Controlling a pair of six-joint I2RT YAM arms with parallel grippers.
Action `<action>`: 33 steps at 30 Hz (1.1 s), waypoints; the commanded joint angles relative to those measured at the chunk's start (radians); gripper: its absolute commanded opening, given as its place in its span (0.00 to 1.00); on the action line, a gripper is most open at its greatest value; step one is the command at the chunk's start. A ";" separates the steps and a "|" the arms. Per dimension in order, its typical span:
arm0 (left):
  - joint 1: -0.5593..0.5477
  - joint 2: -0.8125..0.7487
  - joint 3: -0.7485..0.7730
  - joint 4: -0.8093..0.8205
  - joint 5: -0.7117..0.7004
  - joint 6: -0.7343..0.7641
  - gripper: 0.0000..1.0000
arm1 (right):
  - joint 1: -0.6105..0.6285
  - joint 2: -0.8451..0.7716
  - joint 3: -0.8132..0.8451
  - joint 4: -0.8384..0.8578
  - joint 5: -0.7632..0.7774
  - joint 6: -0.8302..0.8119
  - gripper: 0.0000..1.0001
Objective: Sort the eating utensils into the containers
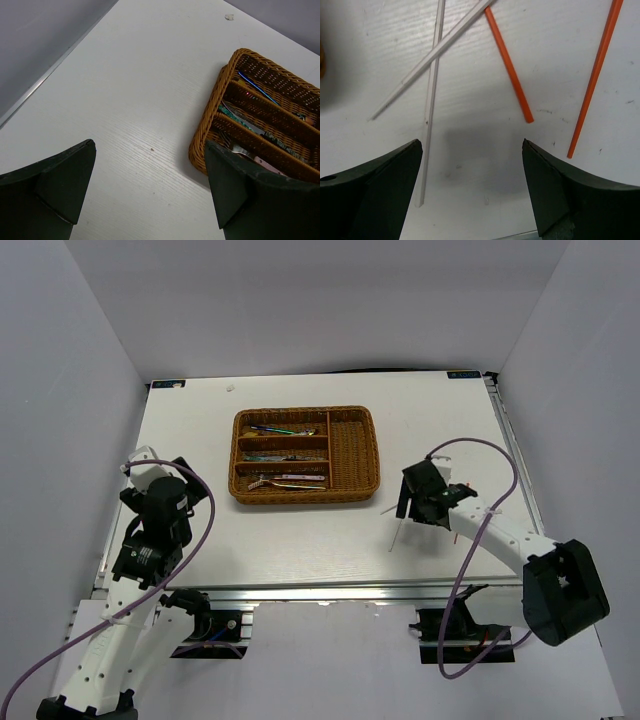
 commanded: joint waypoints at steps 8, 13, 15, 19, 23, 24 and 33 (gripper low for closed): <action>0.006 -0.003 -0.007 0.020 0.031 0.018 0.98 | -0.136 0.077 0.194 0.011 0.058 0.087 0.86; 0.004 -0.018 -0.008 0.020 0.026 0.016 0.98 | -0.167 0.204 0.282 -0.041 0.135 0.272 0.82; 0.004 -0.023 -0.010 0.023 0.028 0.016 0.98 | -0.173 0.263 0.340 -0.101 0.190 0.324 0.81; 0.004 -0.018 -0.008 0.021 0.036 0.018 0.98 | -0.202 0.351 0.431 -0.149 0.201 0.386 0.77; 0.004 -0.025 -0.011 0.026 0.042 0.020 0.98 | -0.234 0.448 0.494 -0.165 0.194 0.409 0.72; 0.004 -0.025 -0.011 0.026 0.043 0.020 0.98 | -0.242 0.463 0.503 -0.168 0.189 0.415 0.70; 0.004 -0.035 -0.011 0.027 0.045 0.021 0.98 | -0.286 0.595 0.550 -0.162 0.138 0.437 0.58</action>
